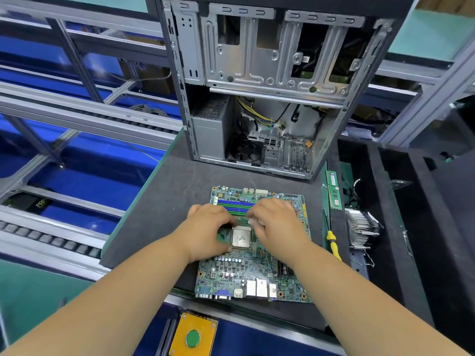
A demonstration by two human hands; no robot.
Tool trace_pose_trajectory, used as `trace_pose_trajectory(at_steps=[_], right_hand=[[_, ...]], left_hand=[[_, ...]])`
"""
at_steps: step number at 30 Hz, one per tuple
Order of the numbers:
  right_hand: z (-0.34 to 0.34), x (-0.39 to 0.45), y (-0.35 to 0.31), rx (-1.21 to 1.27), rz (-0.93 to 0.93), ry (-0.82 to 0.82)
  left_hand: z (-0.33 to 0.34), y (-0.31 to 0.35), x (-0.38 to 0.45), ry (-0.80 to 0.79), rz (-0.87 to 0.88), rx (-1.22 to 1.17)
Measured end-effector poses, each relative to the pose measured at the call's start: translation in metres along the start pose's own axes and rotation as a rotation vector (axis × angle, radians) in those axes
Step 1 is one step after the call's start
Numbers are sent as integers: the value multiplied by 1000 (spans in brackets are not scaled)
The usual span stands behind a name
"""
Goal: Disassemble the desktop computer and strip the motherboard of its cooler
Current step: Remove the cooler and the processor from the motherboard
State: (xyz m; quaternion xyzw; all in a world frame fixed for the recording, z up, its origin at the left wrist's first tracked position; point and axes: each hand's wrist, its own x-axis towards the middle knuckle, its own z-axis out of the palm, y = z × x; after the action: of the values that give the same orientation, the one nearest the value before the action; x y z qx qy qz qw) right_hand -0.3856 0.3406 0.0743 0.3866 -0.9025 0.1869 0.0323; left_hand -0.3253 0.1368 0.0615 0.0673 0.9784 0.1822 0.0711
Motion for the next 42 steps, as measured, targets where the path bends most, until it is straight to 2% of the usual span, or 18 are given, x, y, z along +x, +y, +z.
trace_pose_trajectory(at_steps=[6,11,22,42], right_hand=[[7,-1,-7,-175,-132,-270],[11,0,-8,-154,-136,-267],[11,3,-9,-65,-96,-277],[12,16,-30,-183,-162,-374]], left_hand=[[1,-2,-4,16,-13,-2],[10,1,-6,48,-74,-39],[14,-1,-8,26,-89,-125],[12,-7,-11,22,-75,-196]])
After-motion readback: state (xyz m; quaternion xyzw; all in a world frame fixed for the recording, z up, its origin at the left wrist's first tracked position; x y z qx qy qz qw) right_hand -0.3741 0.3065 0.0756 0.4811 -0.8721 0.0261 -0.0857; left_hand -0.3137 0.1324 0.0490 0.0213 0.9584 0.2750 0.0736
